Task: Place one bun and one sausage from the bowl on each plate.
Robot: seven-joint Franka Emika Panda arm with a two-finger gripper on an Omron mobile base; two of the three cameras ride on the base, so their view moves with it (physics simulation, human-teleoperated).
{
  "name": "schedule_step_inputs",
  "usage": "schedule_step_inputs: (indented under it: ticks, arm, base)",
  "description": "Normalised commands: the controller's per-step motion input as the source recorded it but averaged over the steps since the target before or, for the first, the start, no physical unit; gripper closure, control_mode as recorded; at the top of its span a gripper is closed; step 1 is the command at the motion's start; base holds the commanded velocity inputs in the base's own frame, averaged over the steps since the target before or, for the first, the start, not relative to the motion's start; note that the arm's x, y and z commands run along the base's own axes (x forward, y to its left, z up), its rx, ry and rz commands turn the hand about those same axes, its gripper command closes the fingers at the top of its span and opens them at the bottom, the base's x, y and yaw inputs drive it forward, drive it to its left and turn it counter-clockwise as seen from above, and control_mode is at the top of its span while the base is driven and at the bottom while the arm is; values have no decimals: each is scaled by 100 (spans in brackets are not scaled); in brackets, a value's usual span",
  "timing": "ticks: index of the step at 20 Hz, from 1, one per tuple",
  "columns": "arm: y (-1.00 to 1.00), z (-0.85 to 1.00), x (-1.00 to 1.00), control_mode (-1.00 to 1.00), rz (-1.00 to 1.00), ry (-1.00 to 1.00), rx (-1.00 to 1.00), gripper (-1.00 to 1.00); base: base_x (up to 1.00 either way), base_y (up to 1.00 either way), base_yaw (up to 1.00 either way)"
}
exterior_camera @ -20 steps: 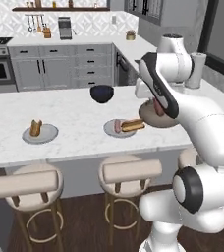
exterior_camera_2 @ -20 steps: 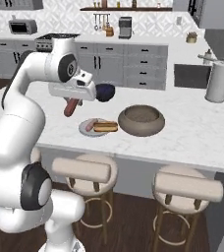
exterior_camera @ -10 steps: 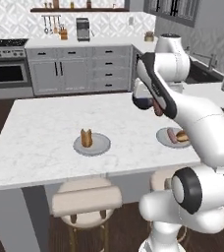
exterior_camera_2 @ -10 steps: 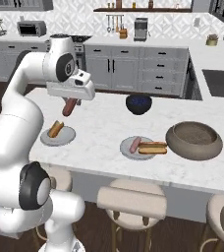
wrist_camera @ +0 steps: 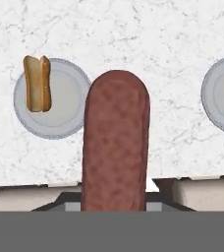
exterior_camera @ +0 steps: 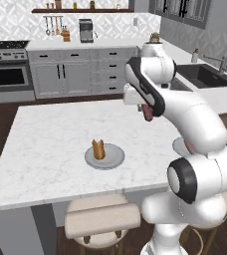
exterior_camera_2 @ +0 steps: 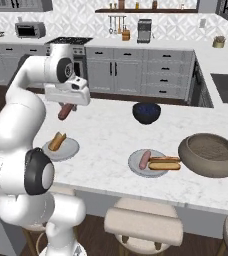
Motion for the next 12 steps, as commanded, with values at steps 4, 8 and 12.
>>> schedule_step_inputs:
  ticks: [4, 8, 12]
  arm:
    - [62, -99, 4, -100, 0, 17, 1, 100]
    - [43, -84, 41, -100, -1, 15, 3, 100]
    - [18, -76, 52, -100, -4, 8, 4, 100]
  base:
    - [0, 0, 0]
    - [0, 0, 0]
    - [0, 0, 0]
